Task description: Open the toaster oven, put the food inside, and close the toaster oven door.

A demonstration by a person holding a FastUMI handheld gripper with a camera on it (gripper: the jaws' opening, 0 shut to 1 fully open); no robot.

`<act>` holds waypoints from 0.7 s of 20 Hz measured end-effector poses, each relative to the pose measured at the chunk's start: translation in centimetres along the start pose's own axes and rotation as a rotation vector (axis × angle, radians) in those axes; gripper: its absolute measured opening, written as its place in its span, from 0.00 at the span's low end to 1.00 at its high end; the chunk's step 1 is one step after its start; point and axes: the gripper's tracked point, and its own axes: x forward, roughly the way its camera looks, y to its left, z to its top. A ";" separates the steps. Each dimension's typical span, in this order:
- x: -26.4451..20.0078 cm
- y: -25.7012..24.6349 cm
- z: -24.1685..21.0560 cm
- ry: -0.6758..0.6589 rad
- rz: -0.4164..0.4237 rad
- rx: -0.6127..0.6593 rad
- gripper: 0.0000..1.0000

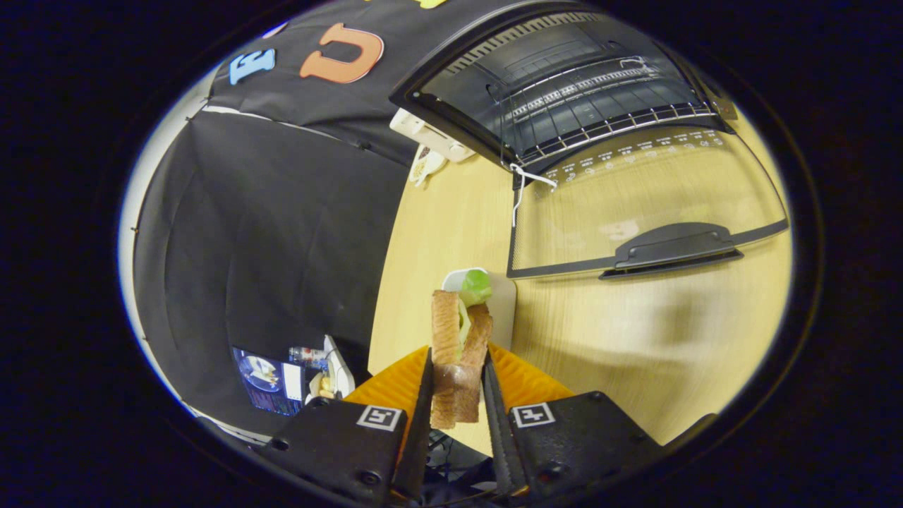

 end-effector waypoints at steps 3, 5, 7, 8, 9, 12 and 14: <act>-0.3 0.0 0.2 -0.012 0.018 0.003 0.42; -0.9 0.7 0.1 -0.015 0.055 0.018 0.41; -1.6 1.1 0.6 -0.033 0.095 0.031 0.40; -2.0 1.3 1.1 -0.056 0.112 0.040 0.40; -2.6 1.6 1.6 -0.081 0.138 0.045 0.40; -3.7 2.2 3.4 -0.167 0.192 0.064 0.40; -4.7 1.9 4.7 -0.227 0.212 0.102 0.40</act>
